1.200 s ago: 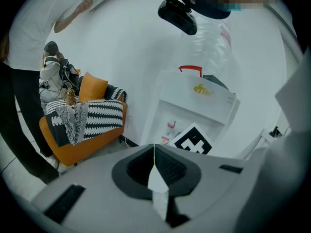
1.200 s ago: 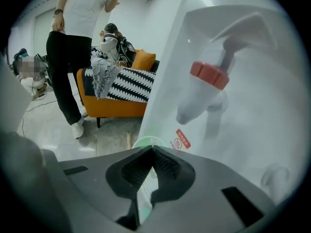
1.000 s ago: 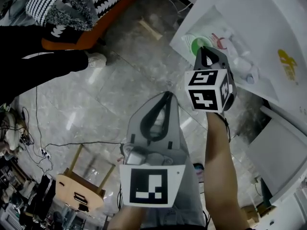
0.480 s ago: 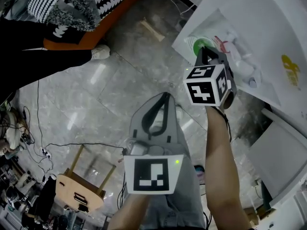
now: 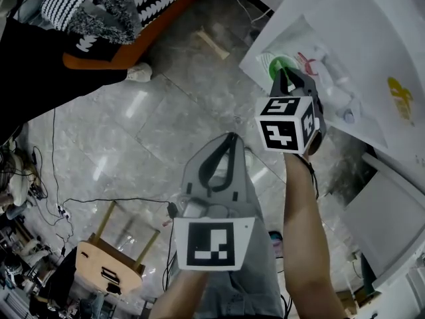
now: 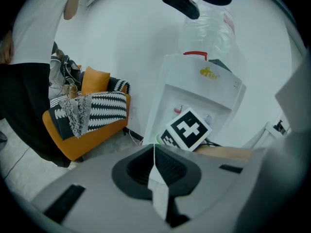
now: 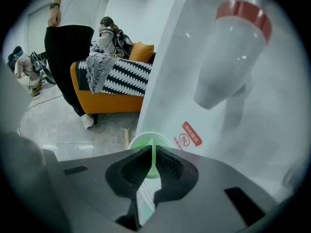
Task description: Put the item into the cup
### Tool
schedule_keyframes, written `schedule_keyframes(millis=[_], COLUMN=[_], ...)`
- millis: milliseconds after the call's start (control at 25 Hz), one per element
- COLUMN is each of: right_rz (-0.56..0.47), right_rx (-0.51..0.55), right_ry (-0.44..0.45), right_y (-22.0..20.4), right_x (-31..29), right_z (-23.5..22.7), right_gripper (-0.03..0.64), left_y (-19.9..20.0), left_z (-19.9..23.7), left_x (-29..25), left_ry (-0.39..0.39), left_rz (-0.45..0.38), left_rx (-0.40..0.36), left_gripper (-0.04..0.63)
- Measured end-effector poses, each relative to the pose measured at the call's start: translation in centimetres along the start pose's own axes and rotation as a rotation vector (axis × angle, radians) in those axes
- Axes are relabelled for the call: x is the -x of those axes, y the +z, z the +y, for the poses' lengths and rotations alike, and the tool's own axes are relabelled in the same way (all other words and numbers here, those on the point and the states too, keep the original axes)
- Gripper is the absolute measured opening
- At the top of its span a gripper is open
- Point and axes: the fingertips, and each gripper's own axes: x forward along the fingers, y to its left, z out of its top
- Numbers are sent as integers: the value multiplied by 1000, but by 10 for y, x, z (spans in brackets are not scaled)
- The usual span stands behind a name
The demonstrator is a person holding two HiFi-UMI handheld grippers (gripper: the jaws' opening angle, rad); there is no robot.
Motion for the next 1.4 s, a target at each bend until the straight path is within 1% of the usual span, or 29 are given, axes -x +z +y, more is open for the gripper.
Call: schedule_keyframes(millis=[40, 120, 160, 280, 440, 520, 720, 800, 960, 1120, 1280, 1400], right_rz=[-9, -25, -34, -83, -169, -202, -293, -318, -342, -369, -361, -363], right_rx=[-7, -24, -32, -65, -123, -151, -222, -235, -276, -331, -380, -394], right_ry=[-1, -6, -12, -24, 2, 13, 27, 26, 27, 71, 73, 111], right_y=[1, 4, 6, 14, 24, 25, 25, 22, 8, -3, -12, -11], right_x=[1, 4, 6, 16, 39, 51, 89, 107, 137, 157, 173, 179], right_z=[0, -2, -4, -9, -4, -1, 0, 1, 0, 9, 17, 27], right_gripper=[19, 75, 77, 75, 52, 37, 23, 20, 15, 9, 9, 9], left_y=[-1, -3, -4, -4, -4, -3, -4, -4, -5, -10, -12, -14], left_z=[-1, -1, -1, 1, 2, 2, 2, 2, -3, -9, -16, -17], left_x=[0, 1, 2, 3, 4, 4, 5, 7, 9, 11, 9, 10], left_ry=[0, 2, 3, 5, 13, 12, 12, 12, 3, -7, -21, -23], left_rz=[2, 5, 6, 3, 0, 0, 0, -4, -5, -2, -2, -2], left_rx=[3, 6, 6, 2, 11, 10, 4, 3, -9, -20, -33, -45], left_gripper=[15, 15, 15, 15, 15, 15, 15, 15, 15, 15, 15, 15])
